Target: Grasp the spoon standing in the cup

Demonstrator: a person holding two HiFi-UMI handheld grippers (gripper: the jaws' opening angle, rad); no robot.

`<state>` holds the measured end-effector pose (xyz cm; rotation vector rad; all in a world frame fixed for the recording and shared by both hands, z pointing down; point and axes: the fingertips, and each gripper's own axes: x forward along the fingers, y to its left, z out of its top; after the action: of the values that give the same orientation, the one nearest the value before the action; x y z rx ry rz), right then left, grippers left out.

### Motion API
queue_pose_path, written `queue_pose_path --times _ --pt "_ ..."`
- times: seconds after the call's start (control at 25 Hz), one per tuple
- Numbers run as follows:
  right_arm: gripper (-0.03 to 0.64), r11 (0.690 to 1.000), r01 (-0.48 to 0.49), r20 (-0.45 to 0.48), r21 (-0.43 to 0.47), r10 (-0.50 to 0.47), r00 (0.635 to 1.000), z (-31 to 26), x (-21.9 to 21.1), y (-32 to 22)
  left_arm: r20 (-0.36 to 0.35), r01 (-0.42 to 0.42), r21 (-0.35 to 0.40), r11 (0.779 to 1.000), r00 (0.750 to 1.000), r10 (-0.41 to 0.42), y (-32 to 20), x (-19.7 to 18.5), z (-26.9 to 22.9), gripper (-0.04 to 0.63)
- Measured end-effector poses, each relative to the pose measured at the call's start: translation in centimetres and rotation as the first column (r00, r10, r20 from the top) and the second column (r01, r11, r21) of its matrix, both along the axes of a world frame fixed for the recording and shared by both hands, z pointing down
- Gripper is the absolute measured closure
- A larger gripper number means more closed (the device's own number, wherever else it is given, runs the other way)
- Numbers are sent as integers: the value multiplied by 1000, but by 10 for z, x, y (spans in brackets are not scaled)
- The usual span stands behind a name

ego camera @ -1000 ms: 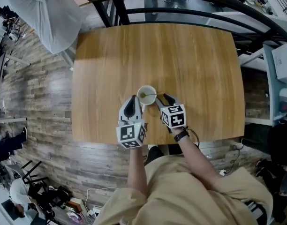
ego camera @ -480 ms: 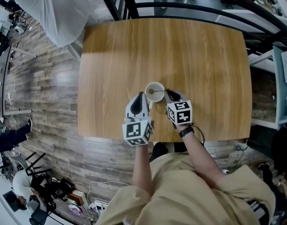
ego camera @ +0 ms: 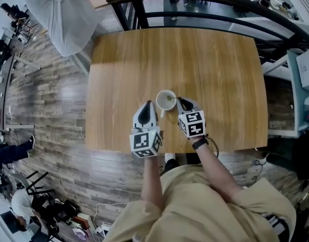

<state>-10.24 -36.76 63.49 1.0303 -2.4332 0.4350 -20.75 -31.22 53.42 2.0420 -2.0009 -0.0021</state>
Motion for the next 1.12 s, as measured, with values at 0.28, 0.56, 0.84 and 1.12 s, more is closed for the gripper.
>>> queue_pose_path --times 0.28,0.56,0.84,1.12 --pt "598 997 -9 21 79 7 1000 -32 0 13 19 -14 52 999 1000 13 13 -3 -22 583" --pt "598 989 -35 56 147 27 998 -62 6 25 54 -37 98 995 998 31 26 0 -44 583" --pt "598 974 -72 101 215 51 994 -98 11 34 94 -47 143 989 995 33 42 -2 -65 583" --pt "598 950 -88 165 299 39 986 -148 10 48 142 -69 169 983 989 45 58 -4 -87 583"
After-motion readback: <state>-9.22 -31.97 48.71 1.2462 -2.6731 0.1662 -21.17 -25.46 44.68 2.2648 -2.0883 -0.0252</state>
